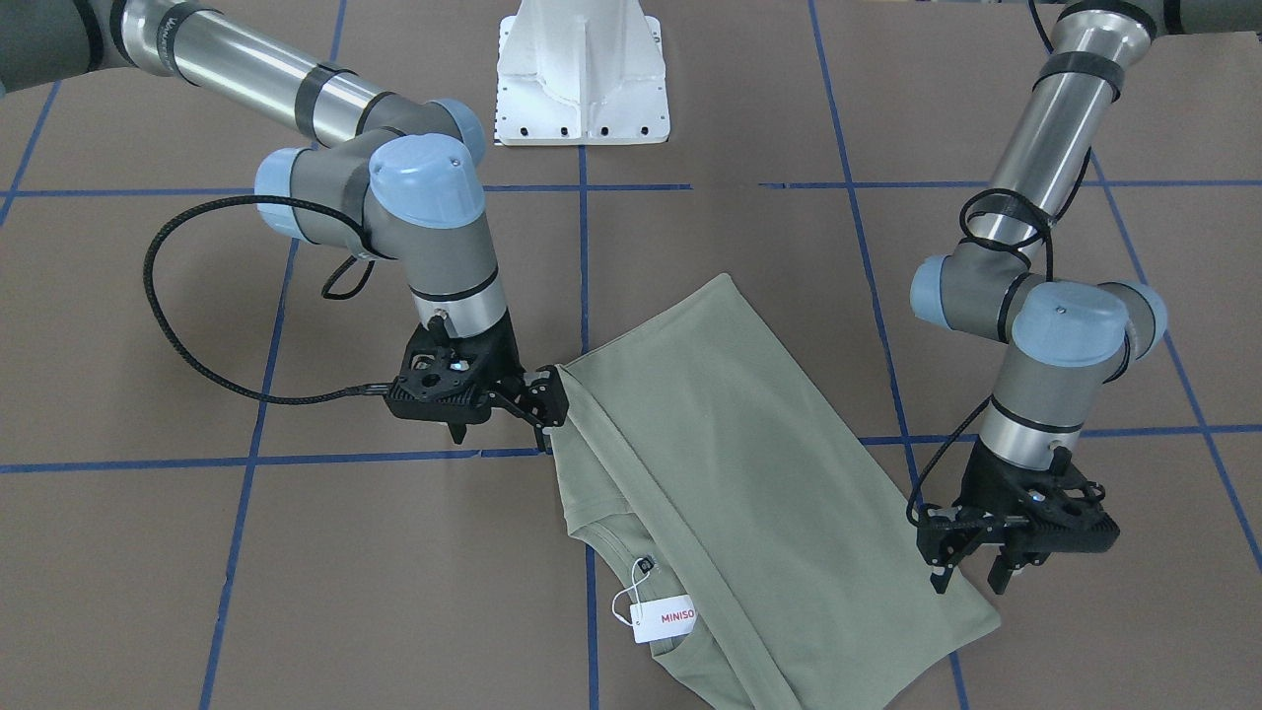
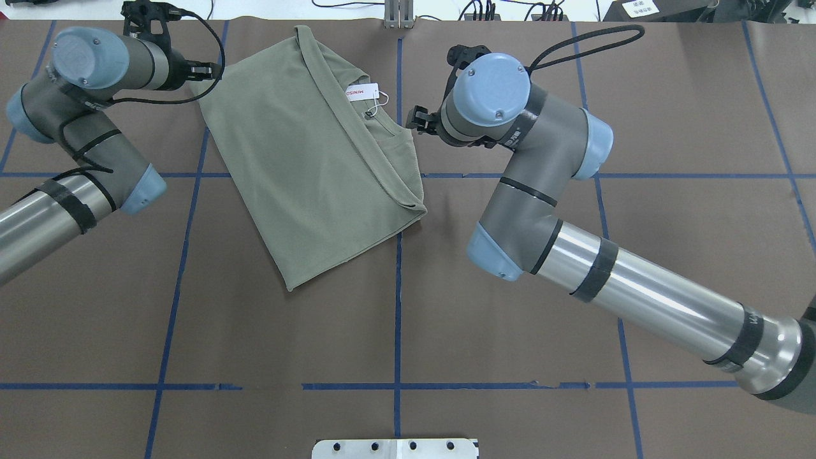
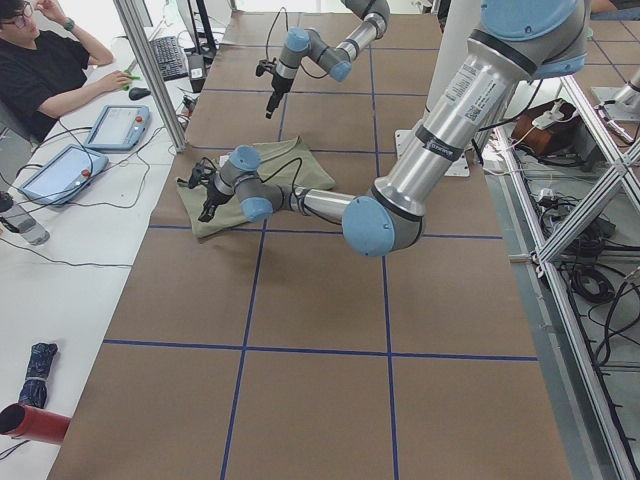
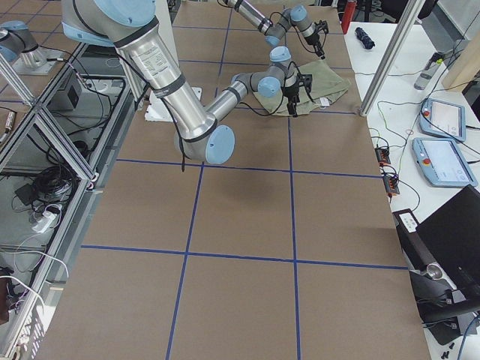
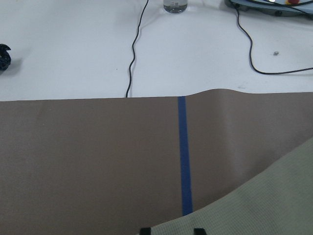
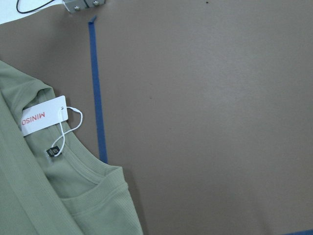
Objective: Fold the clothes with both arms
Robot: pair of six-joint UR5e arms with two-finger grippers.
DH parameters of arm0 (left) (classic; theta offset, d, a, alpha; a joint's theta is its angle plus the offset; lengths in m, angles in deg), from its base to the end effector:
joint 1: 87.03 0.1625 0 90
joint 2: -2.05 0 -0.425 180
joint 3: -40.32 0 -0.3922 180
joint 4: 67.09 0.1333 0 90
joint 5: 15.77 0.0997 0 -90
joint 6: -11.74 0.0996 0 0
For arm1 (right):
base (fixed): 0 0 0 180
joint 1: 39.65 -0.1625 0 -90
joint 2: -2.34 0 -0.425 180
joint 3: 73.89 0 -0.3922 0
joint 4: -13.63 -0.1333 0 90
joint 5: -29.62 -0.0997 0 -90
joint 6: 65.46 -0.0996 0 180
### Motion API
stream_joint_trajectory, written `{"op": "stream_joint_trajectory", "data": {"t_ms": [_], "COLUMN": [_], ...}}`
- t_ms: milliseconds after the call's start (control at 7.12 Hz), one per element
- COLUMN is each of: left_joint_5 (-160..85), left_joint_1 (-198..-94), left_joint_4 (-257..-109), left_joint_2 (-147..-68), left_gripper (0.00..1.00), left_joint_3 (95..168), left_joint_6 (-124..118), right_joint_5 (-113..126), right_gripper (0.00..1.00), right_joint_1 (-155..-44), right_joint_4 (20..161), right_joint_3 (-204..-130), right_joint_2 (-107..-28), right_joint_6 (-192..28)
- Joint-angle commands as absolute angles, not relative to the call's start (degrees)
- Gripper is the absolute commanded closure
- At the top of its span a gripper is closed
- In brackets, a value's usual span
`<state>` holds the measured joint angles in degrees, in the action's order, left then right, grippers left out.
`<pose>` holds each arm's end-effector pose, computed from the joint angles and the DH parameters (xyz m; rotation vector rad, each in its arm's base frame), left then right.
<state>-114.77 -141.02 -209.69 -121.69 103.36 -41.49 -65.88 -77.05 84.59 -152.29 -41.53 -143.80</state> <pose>0.3522 -0.6848 0.4339 0.6367 0.8292 -0.1913 -0.5353 -0.5651 0.2134 0.3089 -0.8923 0.3708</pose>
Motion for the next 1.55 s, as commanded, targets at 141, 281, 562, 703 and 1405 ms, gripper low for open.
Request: {"op": "stream_joint_trajectory", "data": {"t_ms": [141, 281, 562, 703, 1405], "left_joint_5": [-117.28, -117.28, -117.19, -117.28, -117.28], "left_joint_1": [-139.77, -139.59, -139.32, -138.97, -138.97], "left_joint_4": [-210.78, -211.40, -211.49, -211.49, -211.49], "left_joint_2": [-118.09, -117.83, -117.48, -117.48, -117.30], "left_gripper": [0.00, 0.00, 0.00, 0.00, 0.00], "left_joint_3": [110.10, 110.10, 110.02, 110.10, 110.02], "left_joint_6": [-44.24, -44.25, -44.34, -44.34, -44.34], "right_joint_5": [-62.58, -62.49, -62.41, -61.97, -60.56], "right_gripper": [0.24, 0.26, 0.30, 0.34, 0.62], "right_joint_1": [-73.68, -72.97, -72.26, -71.83, -71.12], "right_joint_4": [78.05, 78.14, 78.32, 78.49, 78.49], "right_joint_3": [-143.24, -142.54, -141.57, -141.57, -140.43], "right_joint_2": [-37.47, -37.47, -37.74, -38.17, -37.65], "right_joint_6": [-144.91, -144.83, -144.48, -144.39, -144.91]}}
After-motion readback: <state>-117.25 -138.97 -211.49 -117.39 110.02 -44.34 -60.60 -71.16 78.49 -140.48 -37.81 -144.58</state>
